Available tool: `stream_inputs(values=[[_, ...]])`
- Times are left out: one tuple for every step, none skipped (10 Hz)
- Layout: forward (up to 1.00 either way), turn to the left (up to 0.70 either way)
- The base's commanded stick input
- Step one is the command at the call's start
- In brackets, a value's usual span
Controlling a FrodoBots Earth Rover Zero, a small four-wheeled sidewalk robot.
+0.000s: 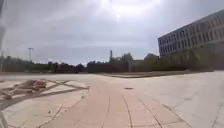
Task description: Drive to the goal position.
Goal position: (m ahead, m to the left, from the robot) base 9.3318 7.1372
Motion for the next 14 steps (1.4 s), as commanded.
stream_inputs(values=[[0.7,0.0],[0.7,0.0],[0.7,0.0],[0.7,0.0],[0.7,0.0],[0.7,0.0],[0.7,0.0],[0.7,0.0],[0.7,0.0],[0.7,0.0],[0.7,0.0],[0.7,0.0],[0.7,0.0],[0.7,0.0]])
